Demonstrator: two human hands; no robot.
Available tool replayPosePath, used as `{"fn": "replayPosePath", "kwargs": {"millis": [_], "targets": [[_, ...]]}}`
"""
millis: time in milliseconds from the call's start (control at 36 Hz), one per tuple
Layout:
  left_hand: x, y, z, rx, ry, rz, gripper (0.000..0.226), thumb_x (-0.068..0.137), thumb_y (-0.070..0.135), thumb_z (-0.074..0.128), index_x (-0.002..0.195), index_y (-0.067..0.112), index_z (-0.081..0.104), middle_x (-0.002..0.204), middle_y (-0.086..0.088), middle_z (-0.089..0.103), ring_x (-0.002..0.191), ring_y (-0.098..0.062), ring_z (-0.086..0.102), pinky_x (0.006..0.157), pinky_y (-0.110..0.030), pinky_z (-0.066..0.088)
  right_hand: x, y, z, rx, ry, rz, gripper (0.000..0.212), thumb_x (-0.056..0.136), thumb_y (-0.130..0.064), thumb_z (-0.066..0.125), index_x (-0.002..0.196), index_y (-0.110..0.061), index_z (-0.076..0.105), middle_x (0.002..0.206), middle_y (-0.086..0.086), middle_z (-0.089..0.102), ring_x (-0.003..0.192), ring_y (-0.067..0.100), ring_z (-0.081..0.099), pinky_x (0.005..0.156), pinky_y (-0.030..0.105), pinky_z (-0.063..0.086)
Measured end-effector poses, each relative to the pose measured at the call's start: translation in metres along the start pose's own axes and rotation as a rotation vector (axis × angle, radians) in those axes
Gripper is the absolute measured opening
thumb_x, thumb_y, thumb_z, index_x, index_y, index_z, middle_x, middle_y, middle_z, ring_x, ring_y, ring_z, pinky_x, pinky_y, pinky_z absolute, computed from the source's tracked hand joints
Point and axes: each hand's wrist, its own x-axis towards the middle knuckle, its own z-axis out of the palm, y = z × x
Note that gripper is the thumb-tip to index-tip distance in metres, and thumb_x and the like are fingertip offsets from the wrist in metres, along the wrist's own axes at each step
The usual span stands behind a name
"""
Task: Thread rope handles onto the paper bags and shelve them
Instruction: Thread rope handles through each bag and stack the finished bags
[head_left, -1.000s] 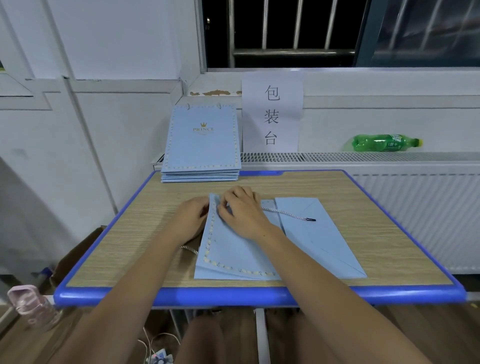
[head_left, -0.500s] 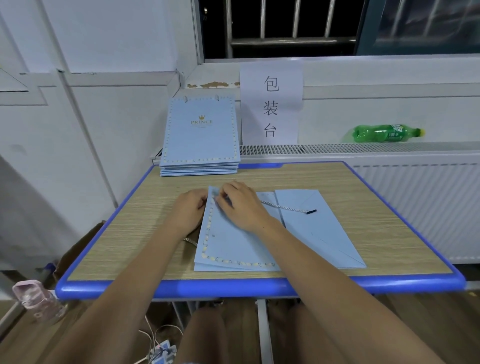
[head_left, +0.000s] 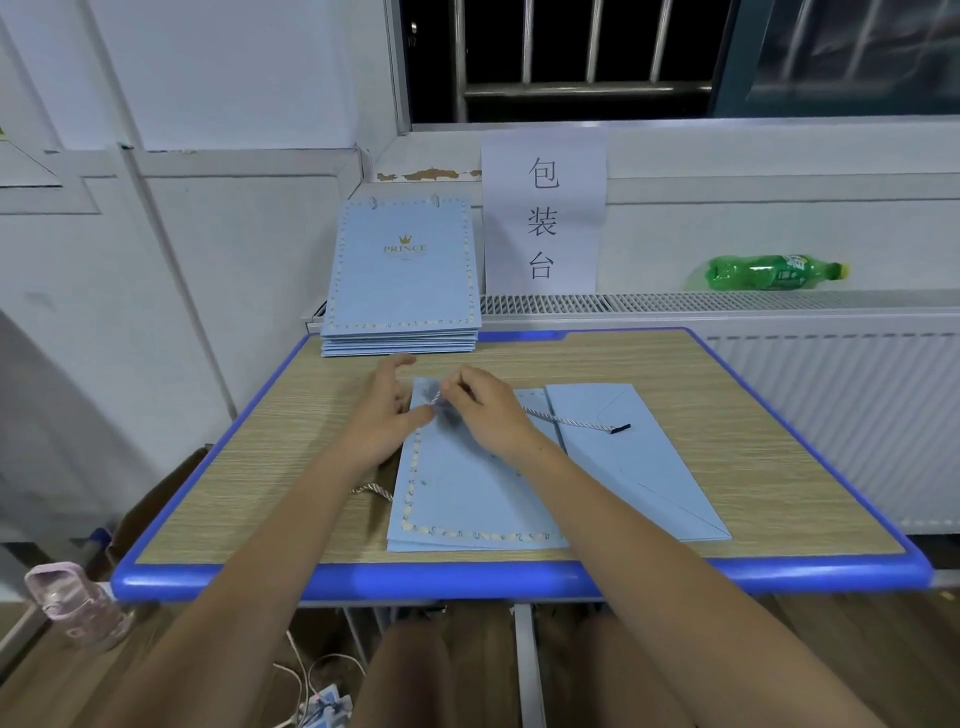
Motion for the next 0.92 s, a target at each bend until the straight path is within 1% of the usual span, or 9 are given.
{"fn": "replayPosePath", "kwargs": {"millis": [83, 167, 306, 417, 528, 611, 750, 833, 917], "targets": [[0.002, -0.004, 0.0, 0.123, -0.062, 0.056, 0.051, 0.089, 0.001, 0.055, 0.127, 0.033, 0.043, 0.11, -0.005, 0.033, 0.095, -0.004, 0.04, 0.072, -0.004, 0.039, 0.0, 0.0, 0.0, 0.006, -0.021, -0.018, 0.026, 0.099, -0.018, 0.046, 0.085, 0.002, 0.055, 0.085, 0.005, 0.052, 0.081, 0.015, 0.046, 0.07, 0.021, 0.036], [0.005, -0.007, 0.0, 0.187, -0.088, 0.073, 0.041, 0.088, 0.001, 0.056, 0.116, 0.031, 0.053, 0.111, -0.009, 0.034, 0.109, -0.013, 0.031, 0.093, -0.022, 0.036, -0.002, -0.001, 0.0, -0.007, -0.028, -0.051, 0.025, 0.099, -0.02, 0.046, 0.076, -0.01, 0.05, 0.079, -0.007, 0.046, 0.079, 0.01, 0.044, 0.067, 0.013, 0.033], [0.003, -0.005, 0.0, 0.317, -0.134, 0.064, 0.015, 0.07, 0.03, 0.055, 0.08, 0.018, 0.056, 0.09, 0.007, 0.035, 0.095, -0.017, 0.038, 0.08, -0.024, 0.03, -0.005, 0.001, 0.002, -0.038, 0.017, -0.117, 0.037, 0.097, -0.03, 0.049, 0.078, 0.001, 0.049, 0.076, 0.018, 0.059, 0.073, 0.033, 0.053, 0.069, 0.043, 0.044], [0.007, -0.008, 0.0, 0.306, -0.119, 0.04, 0.026, 0.081, 0.023, 0.063, 0.062, 0.015, 0.047, 0.082, 0.005, 0.038, 0.087, -0.018, 0.041, 0.064, -0.012, 0.029, -0.004, -0.002, -0.007, 0.107, 0.076, -0.11, 0.031, 0.091, -0.026, 0.062, 0.072, -0.006, 0.047, 0.06, -0.002, 0.044, 0.058, 0.011, 0.036, 0.059, 0.031, 0.033], [0.007, -0.001, -0.001, 0.223, -0.077, 0.012, 0.035, 0.088, 0.021, 0.059, 0.061, 0.008, 0.04, 0.076, -0.01, 0.038, 0.071, -0.019, 0.037, 0.05, -0.02, 0.023, -0.008, 0.0, -0.027, 0.194, 0.083, -0.065, 0.025, 0.081, -0.012, 0.072, 0.069, -0.01, 0.05, 0.058, -0.009, 0.044, 0.053, 0.004, 0.036, 0.054, 0.017, 0.031], [0.008, 0.001, -0.005, 0.129, 0.047, -0.096, 0.043, 0.096, 0.028, 0.05, 0.059, 0.011, 0.037, 0.065, -0.008, 0.036, 0.059, -0.018, 0.033, 0.052, -0.025, 0.022, -0.008, 0.01, -0.041, -0.027, 0.061, -0.027, 0.035, 0.077, -0.01, 0.068, 0.056, -0.02, 0.041, 0.053, -0.011, 0.04, 0.056, 0.008, 0.038, 0.061, 0.025, 0.033], [0.015, 0.002, -0.009, -0.088, 0.207, -0.25, 0.053, 0.101, 0.033, 0.034, 0.057, 0.007, 0.051, 0.048, 0.003, 0.048, 0.051, -0.014, 0.039, 0.053, -0.027, 0.029, -0.007, 0.021, -0.058, -0.455, 0.204, 0.04, 0.04, 0.086, -0.038, 0.061, 0.057, -0.015, 0.047, 0.072, 0.001, 0.054, 0.077, 0.021, 0.046, 0.068, 0.031, 0.03], [0.017, 0.0, -0.011, -0.104, 0.239, -0.26, 0.056, 0.101, 0.033, 0.03, 0.058, 0.007, 0.053, 0.051, -0.003, 0.044, 0.05, -0.016, 0.035, 0.052, -0.027, 0.029, -0.01, 0.024, -0.067, -0.328, 0.221, 0.101, 0.037, 0.09, -0.031, 0.058, 0.062, -0.007, 0.06, 0.069, 0.011, 0.062, 0.067, 0.024, 0.052, 0.06, 0.031, 0.035], [0.016, -0.004, -0.01, -0.019, 0.249, -0.199, 0.054, 0.102, 0.035, 0.032, 0.066, 0.006, 0.061, 0.058, -0.003, 0.048, 0.055, -0.015, 0.041, 0.054, -0.026, 0.032, -0.012, 0.016, -0.066, -0.078, 0.12, 0.142, 0.036, 0.09, -0.031, 0.061, 0.056, -0.018, 0.064, 0.065, 0.009, 0.063, 0.063, 0.021, 0.053, 0.064, 0.03, 0.042]]}}
